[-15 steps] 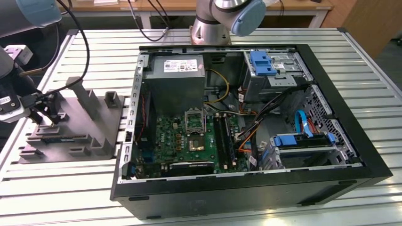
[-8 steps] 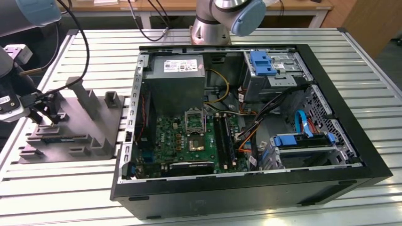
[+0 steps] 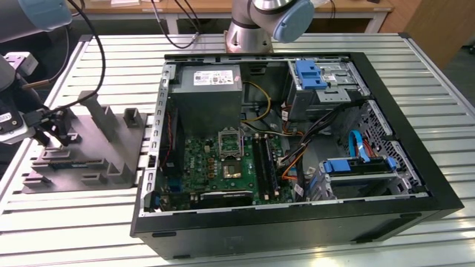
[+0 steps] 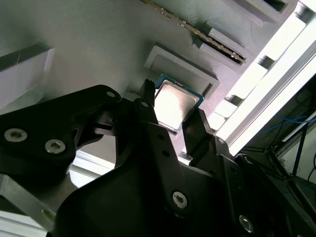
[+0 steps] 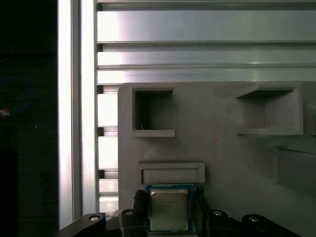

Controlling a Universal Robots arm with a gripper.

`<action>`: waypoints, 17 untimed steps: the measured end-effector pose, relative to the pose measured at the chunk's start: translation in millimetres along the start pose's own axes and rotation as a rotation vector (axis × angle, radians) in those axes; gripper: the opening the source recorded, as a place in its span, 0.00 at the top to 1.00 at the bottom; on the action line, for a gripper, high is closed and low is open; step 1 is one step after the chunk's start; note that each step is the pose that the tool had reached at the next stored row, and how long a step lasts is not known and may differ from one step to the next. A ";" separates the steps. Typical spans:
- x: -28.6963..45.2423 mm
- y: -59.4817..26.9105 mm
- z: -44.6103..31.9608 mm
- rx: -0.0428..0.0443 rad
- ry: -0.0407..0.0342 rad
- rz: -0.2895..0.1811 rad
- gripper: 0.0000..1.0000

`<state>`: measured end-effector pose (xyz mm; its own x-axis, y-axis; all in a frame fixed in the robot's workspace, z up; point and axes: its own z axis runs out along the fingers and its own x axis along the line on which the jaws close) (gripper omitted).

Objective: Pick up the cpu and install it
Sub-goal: 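Pick up the cpu and move it towards the insertion slot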

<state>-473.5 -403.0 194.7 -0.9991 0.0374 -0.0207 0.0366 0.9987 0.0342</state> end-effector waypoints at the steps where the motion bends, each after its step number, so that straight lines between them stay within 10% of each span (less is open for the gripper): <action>1: 0.0 0.0 -0.5 0.0000 0.0000 0.000 0.53; 17: -0.1 0.2 -5.5 0.0000 0.0001 0.000 0.53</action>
<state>-473.5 -403.0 200.2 -0.9991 0.0374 -0.0206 0.0367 0.9987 0.0343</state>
